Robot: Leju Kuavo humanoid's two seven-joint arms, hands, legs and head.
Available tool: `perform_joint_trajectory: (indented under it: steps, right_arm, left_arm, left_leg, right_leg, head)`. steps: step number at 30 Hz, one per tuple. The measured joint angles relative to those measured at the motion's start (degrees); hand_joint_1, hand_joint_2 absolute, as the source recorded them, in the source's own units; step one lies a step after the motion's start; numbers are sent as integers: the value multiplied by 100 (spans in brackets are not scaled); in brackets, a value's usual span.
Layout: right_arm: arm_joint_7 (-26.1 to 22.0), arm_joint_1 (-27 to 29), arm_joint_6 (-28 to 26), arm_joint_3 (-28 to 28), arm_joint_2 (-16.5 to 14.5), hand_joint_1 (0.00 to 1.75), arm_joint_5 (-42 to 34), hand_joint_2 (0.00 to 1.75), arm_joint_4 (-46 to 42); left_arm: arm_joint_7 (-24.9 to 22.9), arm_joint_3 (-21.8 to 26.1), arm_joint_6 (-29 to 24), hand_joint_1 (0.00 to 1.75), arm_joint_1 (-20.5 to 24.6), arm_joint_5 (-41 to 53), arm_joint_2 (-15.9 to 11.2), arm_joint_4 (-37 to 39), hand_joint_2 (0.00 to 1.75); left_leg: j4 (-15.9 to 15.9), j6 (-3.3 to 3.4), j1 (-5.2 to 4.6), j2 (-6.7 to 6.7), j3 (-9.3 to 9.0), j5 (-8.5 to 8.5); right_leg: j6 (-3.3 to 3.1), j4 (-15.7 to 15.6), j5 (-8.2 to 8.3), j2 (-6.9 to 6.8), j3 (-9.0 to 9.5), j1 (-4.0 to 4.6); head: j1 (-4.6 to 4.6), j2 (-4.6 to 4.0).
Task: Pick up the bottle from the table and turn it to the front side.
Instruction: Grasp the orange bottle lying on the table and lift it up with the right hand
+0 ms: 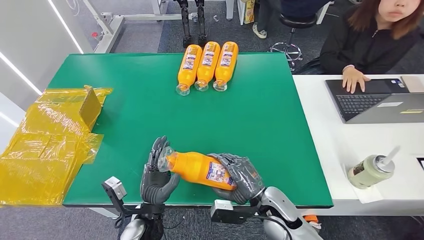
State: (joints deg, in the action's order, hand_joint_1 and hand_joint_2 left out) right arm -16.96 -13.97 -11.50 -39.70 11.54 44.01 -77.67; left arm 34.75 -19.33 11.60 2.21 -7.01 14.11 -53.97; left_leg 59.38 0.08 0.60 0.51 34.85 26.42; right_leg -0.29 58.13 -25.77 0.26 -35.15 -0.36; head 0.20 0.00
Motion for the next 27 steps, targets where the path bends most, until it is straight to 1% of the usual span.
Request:
perform_joint_trajectory:
  steps: [6,11,16,24,25,27]
  right_arm:
    - [122,196,50,-3,-283,169,273,175,-92]
    - [358,357,179,-3,-481,171,577,175,-361]
    - [529,495,378,-2,-676,171,840,175,-692]
    - [594,613,492,4,-805,169,880,175,-976]
    - [594,617,493,5,-809,168,880,175,-987]
    - [593,622,504,5,-815,166,898,175,-1004]
  left_arm:
    - [-91,-83,126,0,-70,-23,1,-325,175]
    - [-190,-188,225,0,-123,-23,-7,-614,175]
    - [-280,-284,329,0,-104,-55,-4,-686,175]
    - [-285,-381,360,0,-81,-57,-3,-706,175]
    - [-285,-387,361,9,-80,-56,-3,-706,175]
    - [-288,-399,361,96,-77,-46,-5,-706,175]
  left_leg:
    - [0,0,0,0,1,0]
    - [0,0,0,0,3,1]
    - [0,0,0,-1,1,0]
    - [0,0,0,-2,1,0]
    - [0,0,0,-2,1,0]
    - [0,0,0,-2,1,1]
  right_leg:
    - [0,0,0,0,0,0]
    - [-1,0,-2,0,-2,0]
    - [-1,0,-2,0,-2,0]
    - [-2,0,-2,3,-2,0]
    - [-2,0,-2,3,-2,0]
    - [-2,0,-2,3,-2,0]
  head:
    - [0,0]
    - [1,0]
    - [0,0]
    - [0,0]
    - [0,0]
    - [1,0]
